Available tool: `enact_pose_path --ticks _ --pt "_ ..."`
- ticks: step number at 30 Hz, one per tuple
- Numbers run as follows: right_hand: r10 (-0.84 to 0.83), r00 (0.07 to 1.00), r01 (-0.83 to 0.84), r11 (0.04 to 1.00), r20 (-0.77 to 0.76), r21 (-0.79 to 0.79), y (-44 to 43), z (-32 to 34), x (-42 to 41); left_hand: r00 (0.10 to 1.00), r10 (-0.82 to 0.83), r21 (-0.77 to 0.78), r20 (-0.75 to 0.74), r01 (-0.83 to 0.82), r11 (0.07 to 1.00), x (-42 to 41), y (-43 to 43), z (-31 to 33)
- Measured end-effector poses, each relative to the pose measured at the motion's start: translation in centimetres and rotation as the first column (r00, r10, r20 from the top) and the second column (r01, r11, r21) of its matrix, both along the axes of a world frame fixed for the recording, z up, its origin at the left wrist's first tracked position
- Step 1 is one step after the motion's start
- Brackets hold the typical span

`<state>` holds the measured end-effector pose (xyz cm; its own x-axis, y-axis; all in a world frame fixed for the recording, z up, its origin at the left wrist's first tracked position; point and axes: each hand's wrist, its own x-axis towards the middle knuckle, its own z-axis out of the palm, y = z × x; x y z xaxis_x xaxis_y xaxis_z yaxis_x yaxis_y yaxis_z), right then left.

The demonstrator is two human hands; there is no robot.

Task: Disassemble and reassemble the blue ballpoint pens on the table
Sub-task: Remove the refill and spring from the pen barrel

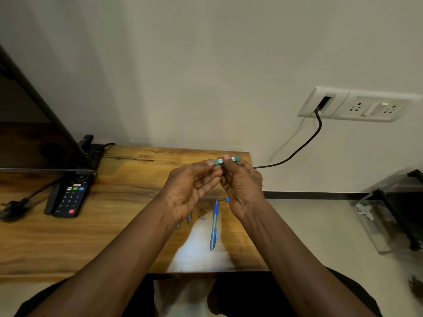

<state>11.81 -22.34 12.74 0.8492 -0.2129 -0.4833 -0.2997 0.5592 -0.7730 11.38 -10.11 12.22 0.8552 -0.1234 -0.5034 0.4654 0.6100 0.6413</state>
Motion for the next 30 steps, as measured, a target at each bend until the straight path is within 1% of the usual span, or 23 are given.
enact_pose_path --ticks 3,5,7,10,13,16,22,30 --pt "0.000 1.000 0.000 1.000 0.006 -0.007 0.7 0.1 0.2 0.999 0.023 -0.073 -0.038 -0.026 0.997 -0.1 0.5 0.2" --pt "0.009 1.000 -0.008 0.999 0.024 -0.041 1.0 0.1 0.3 0.998 0.024 -0.092 -0.051 -0.029 0.995 -0.2 0.9 0.3" --pt "0.021 0.998 -0.014 0.994 0.062 -0.112 1.3 0.1 0.4 0.998 0.024 -0.095 -0.054 -0.029 0.995 -0.4 1.3 0.4" --pt "0.065 0.990 -0.028 0.960 0.126 -0.279 1.8 0.0 0.6 0.998 0.022 -0.091 -0.057 -0.027 0.995 -0.7 1.7 0.5" --pt "0.098 0.981 -0.033 0.936 0.167 -0.351 2.2 0.2 0.6 0.998 0.011 -0.103 -0.059 -0.017 0.995 -0.8 2.1 0.5" --pt "0.109 0.977 -0.035 0.929 0.181 -0.367 2.5 0.2 0.7 0.998 0.007 -0.112 -0.058 -0.013 0.994 -0.9 2.2 0.5" --pt "0.098 0.975 -0.023 0.937 0.200 -0.349 2.7 -0.3 0.9 0.998 0.014 -0.130 -0.054 -0.021 0.991 -1.0 2.3 0.4" --pt "0.118 0.959 -0.022 0.937 0.258 -0.349 2.8 -0.5 1.2 0.996 0.071 -0.145 -0.059 -0.079 0.986 -0.8 1.9 0.3"
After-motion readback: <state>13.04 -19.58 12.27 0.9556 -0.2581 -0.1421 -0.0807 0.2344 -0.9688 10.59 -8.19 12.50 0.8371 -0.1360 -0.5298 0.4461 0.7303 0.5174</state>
